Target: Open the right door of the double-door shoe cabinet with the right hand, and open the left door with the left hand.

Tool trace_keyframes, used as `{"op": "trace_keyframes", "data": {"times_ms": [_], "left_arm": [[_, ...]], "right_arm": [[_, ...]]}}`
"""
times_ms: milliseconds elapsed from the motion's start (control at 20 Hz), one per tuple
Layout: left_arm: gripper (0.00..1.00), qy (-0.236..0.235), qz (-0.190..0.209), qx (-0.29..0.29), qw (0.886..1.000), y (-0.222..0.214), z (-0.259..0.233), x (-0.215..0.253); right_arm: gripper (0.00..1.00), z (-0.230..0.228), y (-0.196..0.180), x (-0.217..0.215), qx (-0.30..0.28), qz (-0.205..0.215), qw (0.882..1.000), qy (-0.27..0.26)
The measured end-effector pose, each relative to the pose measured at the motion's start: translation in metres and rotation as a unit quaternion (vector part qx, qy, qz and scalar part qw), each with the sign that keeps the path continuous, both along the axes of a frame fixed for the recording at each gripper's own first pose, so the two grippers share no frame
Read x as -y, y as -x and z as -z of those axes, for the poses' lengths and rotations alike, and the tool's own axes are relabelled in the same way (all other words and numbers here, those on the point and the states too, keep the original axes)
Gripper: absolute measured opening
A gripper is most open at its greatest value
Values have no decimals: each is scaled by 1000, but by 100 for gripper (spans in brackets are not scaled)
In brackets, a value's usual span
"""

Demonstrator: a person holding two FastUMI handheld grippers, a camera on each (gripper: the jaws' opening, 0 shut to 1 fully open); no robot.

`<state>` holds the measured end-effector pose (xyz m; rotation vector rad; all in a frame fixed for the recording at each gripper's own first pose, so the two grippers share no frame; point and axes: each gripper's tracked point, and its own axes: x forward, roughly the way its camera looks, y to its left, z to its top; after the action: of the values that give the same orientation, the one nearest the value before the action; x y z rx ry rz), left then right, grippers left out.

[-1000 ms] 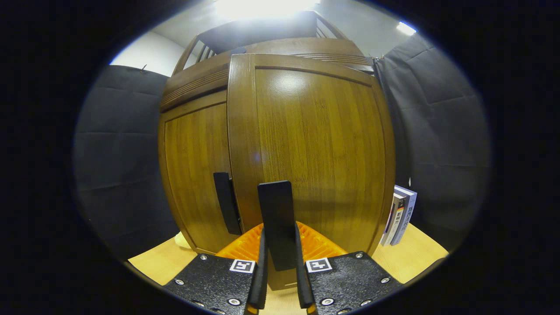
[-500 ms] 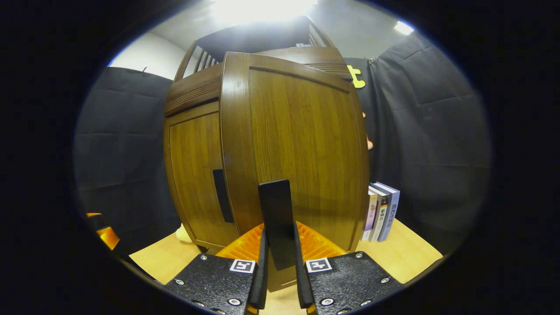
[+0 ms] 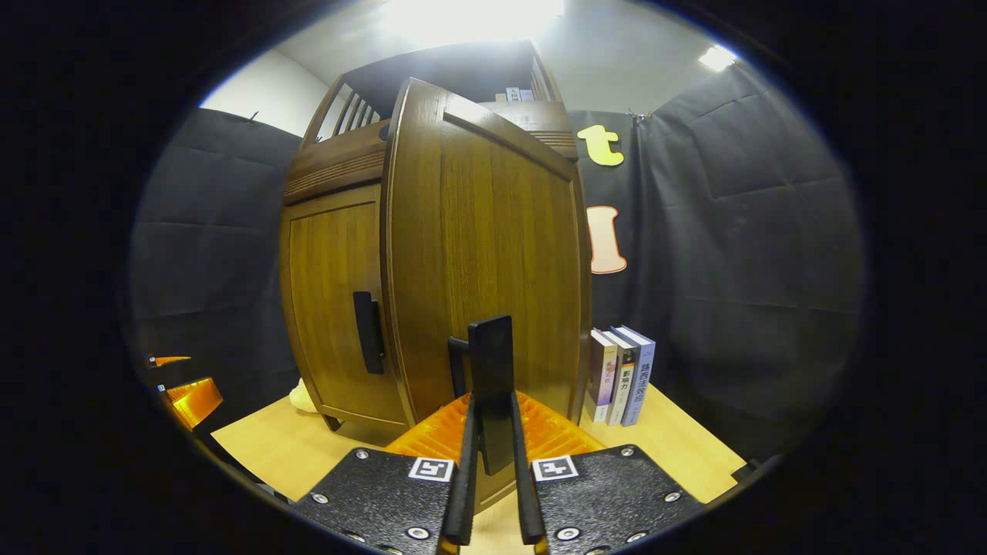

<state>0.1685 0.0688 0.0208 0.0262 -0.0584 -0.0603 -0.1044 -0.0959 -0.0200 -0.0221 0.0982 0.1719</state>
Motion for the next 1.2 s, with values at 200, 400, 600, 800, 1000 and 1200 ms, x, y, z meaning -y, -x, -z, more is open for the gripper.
{"op": "trace_keyframes", "data": {"times_ms": [200, 400, 600, 800, 1000, 1200], "left_arm": [[93, -3, 16, -2, 1000, -17, 0, 2], [99, -8, 28, 2, 1000, -37, 7, 11], [99, -10, 38, 1, 999, -50, 10, 10], [95, -13, 47, 0, 999, -62, 11, 15], [95, -17, 55, -11, 998, -92, 11, 23], [93, -8, 62, -13, 998, -119, 15, 24]], "right_arm": [[22, -1, 8, 22, 2, 17, 1000, 3], [22, -3, 14, 54, 1, 51, 999, 2], [17, -3, 18, 87, 0, 90, 996, 12], [18, -3, 26, 119, -3, 128, 992, -1], [20, -6, 35, 153, 7, 171, 985, 24], [23, -12, 44, 176, 15, 193, 980, 50]]}}
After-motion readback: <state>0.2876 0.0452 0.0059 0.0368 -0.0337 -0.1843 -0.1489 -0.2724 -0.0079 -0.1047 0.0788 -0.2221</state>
